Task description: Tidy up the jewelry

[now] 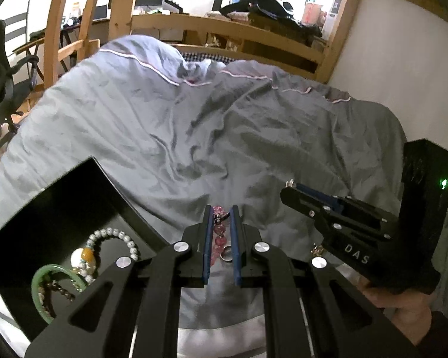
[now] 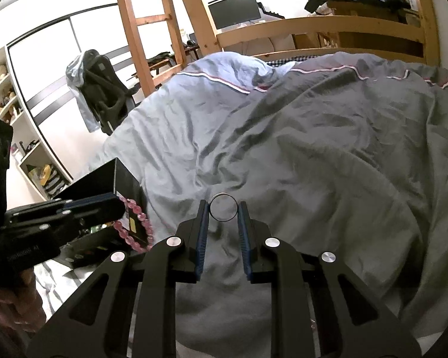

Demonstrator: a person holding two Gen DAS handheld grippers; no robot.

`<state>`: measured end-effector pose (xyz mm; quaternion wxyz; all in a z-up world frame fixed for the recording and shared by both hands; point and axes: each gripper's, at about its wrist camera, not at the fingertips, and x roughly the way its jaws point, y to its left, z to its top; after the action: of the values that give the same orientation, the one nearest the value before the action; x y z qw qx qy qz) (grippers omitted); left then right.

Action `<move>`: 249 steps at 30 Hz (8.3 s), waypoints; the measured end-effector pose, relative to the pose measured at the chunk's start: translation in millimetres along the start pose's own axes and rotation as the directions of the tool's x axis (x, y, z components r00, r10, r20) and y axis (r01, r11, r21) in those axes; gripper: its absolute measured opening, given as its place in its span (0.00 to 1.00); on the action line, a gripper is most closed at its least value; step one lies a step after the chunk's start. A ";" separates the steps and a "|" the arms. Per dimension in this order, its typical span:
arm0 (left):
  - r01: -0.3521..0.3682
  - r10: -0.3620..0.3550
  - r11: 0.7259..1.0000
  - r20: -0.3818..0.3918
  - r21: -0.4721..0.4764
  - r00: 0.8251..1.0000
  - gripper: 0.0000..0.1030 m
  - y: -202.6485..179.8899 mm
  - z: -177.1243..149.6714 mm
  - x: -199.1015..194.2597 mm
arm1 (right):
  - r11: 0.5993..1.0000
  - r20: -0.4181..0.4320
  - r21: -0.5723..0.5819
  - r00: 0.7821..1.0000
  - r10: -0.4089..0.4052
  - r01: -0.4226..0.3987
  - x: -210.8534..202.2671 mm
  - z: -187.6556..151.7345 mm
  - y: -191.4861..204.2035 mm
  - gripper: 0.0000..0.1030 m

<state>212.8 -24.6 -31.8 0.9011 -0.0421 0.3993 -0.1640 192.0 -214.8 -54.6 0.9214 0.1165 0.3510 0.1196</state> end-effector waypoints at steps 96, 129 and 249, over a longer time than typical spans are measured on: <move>-0.062 0.066 0.997 0.079 -0.056 0.995 0.07 56.0 3.0 -87.9 | 0.982 0.074 -0.152 0.989 0.127 -0.115 -10.5 3.3 91.2 0.20; -0.321 0.340 0.930 0.084 -0.180 0.937 0.69 107.9 -13.9 -105.7 | 0.940 -0.069 -0.266 0.977 0.204 -0.215 28.3 -32.8 170.9 0.84; -0.038 0.037 0.997 0.006 0.072 0.999 0.19 -31.8 -17.1 -17.3 | 0.997 0.080 0.067 0.996 -0.034 0.029 -72.8 -21.1 -0.7 0.11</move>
<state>181.0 -47.9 -24.6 0.9059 -0.0024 0.3916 -0.1614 125.1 -234.8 -25.1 0.9323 0.1463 0.3188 0.0886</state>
